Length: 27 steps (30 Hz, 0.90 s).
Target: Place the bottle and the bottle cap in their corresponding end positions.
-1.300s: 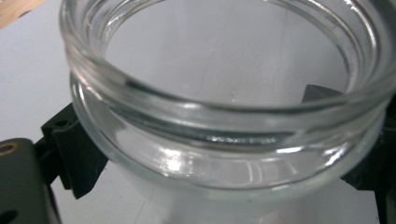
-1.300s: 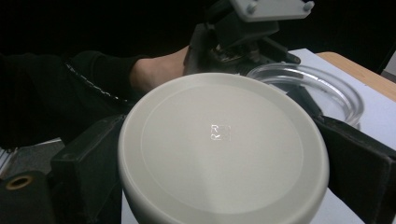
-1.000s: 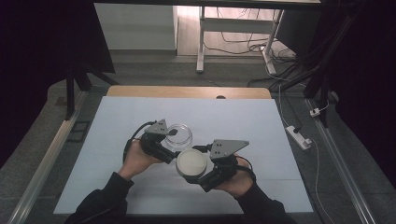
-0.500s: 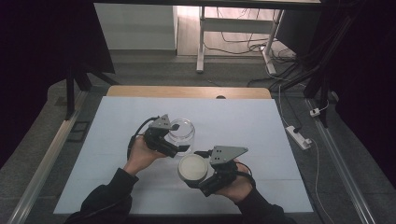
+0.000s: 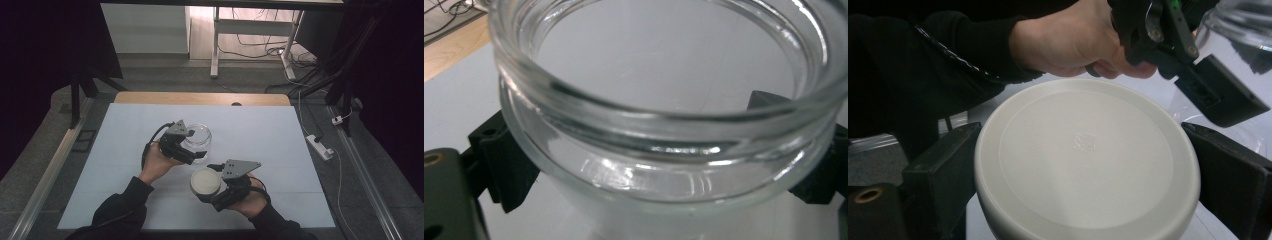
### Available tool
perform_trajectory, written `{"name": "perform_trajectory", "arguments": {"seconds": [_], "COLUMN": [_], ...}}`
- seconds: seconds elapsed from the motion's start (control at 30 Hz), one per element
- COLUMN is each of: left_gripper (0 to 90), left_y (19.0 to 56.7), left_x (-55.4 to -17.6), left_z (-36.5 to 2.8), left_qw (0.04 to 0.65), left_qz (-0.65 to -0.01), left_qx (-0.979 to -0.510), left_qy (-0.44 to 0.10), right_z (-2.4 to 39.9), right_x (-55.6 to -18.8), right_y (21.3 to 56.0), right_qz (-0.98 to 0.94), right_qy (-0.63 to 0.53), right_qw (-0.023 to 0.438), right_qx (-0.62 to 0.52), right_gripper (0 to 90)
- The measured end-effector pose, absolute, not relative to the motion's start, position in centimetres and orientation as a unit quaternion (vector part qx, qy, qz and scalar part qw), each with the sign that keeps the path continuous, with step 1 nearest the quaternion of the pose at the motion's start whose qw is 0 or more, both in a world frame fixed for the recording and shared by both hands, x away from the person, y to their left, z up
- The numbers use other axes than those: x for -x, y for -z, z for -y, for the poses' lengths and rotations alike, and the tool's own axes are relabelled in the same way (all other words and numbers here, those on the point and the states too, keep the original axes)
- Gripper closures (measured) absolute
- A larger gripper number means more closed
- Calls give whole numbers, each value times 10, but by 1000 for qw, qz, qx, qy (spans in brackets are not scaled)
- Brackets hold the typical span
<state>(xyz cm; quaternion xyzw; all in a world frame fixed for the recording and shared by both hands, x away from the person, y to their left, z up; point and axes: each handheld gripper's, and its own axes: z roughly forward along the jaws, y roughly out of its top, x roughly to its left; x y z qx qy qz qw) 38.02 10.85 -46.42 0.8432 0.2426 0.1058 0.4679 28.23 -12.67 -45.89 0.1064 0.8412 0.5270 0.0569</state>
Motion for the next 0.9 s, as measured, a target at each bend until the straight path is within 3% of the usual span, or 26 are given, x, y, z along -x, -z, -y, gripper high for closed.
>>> {"name": "perform_trajectory", "arguments": {"seconds": [0.9], "left_gripper": [79], "left_y": [491], "left_x": [-410], "left_z": [-97], "left_qw": [454], "left_qz": [-269], "left_qx": [-842], "left_qy": [-117], "right_z": [113], "right_x": [-302], "right_y": [508], "right_qz": [-856], "right_qy": [-499], "right_qw": [56], "right_qx": [-122], "right_gripper": [72]}}
